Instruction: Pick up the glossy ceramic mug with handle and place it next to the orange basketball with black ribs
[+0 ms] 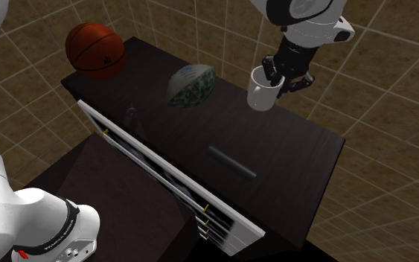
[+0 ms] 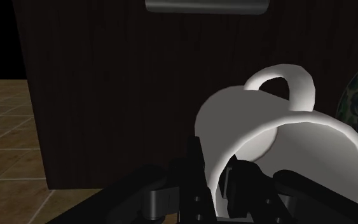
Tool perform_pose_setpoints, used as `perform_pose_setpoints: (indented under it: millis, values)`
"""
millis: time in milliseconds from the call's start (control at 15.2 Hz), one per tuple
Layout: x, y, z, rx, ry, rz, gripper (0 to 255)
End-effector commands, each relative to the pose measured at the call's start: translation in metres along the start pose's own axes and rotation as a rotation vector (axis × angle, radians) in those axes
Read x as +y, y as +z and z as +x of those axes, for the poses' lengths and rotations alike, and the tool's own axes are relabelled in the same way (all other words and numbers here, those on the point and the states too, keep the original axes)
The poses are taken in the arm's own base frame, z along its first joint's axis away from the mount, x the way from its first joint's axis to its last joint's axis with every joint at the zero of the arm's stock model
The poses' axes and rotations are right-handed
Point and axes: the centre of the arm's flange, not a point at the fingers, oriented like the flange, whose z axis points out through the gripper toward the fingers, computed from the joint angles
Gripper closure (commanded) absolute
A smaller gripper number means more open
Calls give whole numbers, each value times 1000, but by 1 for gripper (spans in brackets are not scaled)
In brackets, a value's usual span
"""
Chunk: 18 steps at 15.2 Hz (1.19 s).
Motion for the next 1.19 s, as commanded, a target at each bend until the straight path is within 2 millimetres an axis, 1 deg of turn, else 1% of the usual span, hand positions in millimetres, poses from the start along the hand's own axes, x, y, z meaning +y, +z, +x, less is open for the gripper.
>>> perform_pose_setpoints:
  millis: [0,1122]
  values:
    - [0,-11,-1,0,0,0,255]
    - [-5,-101,1,0,0,0,255]
